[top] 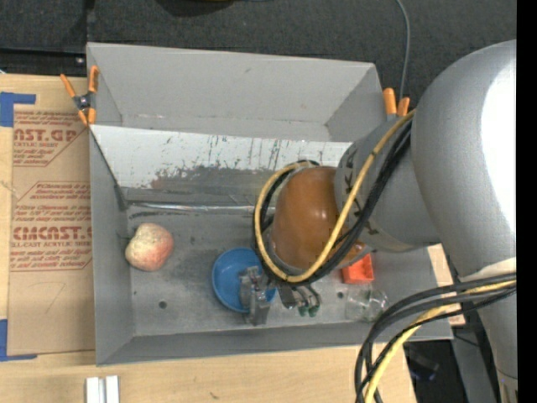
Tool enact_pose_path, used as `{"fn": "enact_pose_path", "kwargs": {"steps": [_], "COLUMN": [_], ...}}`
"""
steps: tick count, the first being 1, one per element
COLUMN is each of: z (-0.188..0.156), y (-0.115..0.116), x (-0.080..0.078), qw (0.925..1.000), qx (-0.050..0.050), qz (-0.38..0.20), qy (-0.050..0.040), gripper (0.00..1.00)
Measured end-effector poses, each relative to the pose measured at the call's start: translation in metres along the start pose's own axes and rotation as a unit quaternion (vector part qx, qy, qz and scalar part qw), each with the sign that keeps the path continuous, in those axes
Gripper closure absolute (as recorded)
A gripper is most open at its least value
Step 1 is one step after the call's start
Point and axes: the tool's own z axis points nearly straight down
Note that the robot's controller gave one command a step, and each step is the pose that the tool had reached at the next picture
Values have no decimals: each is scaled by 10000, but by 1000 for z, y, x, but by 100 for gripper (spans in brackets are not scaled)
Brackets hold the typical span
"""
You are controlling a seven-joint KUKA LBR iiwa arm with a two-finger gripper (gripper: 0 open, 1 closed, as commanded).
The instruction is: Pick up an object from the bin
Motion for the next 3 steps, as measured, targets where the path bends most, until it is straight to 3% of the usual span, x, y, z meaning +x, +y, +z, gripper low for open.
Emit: {"fn": "enact_pose_path", "kwargs": {"steps": [2, 3], "z": [-7, -53], "y": [0, 0], "x": [2, 0], "qw": [10000, 10000], "qx": [1, 1], "qz": [0, 2], "qy": [40, -3], "gripper": [100, 100]}}
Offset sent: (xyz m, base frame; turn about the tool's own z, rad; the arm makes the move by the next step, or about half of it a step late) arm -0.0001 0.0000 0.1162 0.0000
